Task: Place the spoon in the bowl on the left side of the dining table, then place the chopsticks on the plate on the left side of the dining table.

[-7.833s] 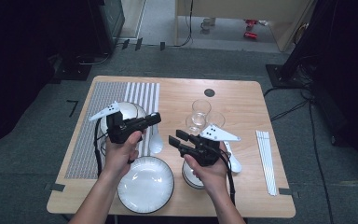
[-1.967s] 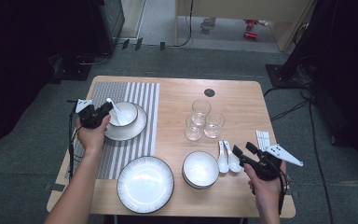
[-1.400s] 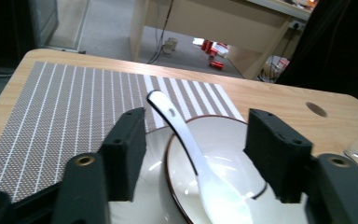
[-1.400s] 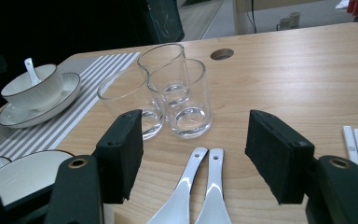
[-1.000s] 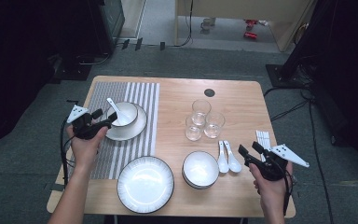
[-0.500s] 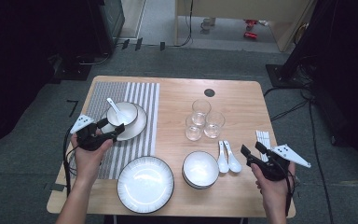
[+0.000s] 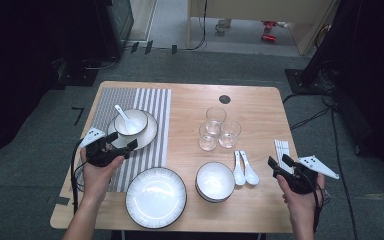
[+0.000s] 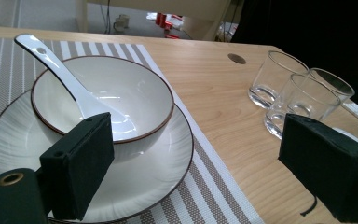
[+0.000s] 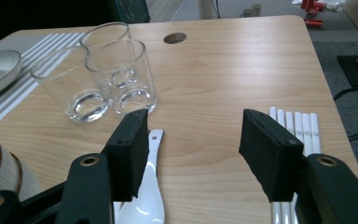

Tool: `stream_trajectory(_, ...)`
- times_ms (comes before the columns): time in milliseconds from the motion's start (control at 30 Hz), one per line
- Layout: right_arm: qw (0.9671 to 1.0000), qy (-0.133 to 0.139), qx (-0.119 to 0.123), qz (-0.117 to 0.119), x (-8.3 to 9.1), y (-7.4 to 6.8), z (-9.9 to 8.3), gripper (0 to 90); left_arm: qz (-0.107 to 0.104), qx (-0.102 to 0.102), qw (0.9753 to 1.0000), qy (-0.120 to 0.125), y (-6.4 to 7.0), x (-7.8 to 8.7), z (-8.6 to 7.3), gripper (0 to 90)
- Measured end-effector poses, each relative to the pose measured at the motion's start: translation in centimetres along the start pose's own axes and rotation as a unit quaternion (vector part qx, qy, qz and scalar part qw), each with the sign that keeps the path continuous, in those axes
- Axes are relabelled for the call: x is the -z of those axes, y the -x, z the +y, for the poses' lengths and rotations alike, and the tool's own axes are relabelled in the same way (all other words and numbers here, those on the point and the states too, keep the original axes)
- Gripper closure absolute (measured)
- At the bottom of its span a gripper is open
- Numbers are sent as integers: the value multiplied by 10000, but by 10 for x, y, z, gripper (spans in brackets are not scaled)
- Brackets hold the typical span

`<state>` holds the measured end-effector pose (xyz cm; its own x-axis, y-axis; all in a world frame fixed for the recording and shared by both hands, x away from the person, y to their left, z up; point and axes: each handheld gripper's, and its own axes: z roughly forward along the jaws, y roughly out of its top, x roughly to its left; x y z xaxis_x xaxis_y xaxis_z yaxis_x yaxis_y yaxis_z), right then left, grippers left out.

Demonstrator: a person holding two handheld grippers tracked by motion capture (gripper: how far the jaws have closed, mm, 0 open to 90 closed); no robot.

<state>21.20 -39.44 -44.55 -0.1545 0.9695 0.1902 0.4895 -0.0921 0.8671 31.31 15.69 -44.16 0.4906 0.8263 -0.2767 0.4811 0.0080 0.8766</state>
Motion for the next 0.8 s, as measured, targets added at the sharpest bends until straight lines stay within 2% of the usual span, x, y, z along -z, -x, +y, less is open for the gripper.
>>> stream_trajectory(200,10000,0,-75,-53,2,11,-2,465,-45,-26,10000,-10,4,1,1,104)
stream_trajectory(367,9994,-27,-59,-332,2,17,-4,572,-64,-42,10000,-52,6,0,0,103)
stream_trajectory(467,9993,-67,8,-363,1,21,-7,618,-63,-22,9999,-75,6,-1,-1,103)
stream_trajectory(633,9985,-235,211,-444,-2,29,-14,727,-85,-57,9999,-116,8,-3,-1,103)
stream_trajectory(800,9978,-460,66,-477,-9,43,-27,815,-107,-93,9997,-202,10,-6,-3,104)
